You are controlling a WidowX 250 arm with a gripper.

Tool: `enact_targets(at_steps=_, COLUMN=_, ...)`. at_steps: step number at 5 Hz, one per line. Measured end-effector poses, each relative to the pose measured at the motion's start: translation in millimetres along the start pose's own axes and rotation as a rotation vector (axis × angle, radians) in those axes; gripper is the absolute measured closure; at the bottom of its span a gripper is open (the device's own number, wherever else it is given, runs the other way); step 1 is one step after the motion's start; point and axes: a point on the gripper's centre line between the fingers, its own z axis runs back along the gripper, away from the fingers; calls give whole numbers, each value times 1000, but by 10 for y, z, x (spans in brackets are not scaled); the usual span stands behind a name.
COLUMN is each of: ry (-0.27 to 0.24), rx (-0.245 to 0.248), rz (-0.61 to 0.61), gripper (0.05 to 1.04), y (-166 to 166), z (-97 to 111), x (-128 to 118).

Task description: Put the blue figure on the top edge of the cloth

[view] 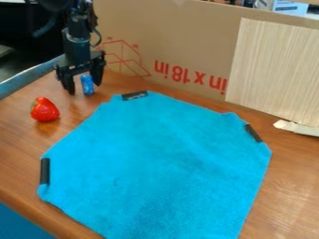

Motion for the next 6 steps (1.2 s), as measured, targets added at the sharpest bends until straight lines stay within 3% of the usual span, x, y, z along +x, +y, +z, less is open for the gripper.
enact_targets(at_steps=2, ry=-14, rx=-7, rz=-18, gripper=642, y=-71, z=-22, x=-37)
enact_targets(at_steps=4, ry=19, rx=-32, rz=-77, gripper=656, y=-194, z=31, x=-267)
enact_targets(at_steps=6, ry=51, rx=-86, rz=-216, gripper=656, y=-562, z=216, x=-898)
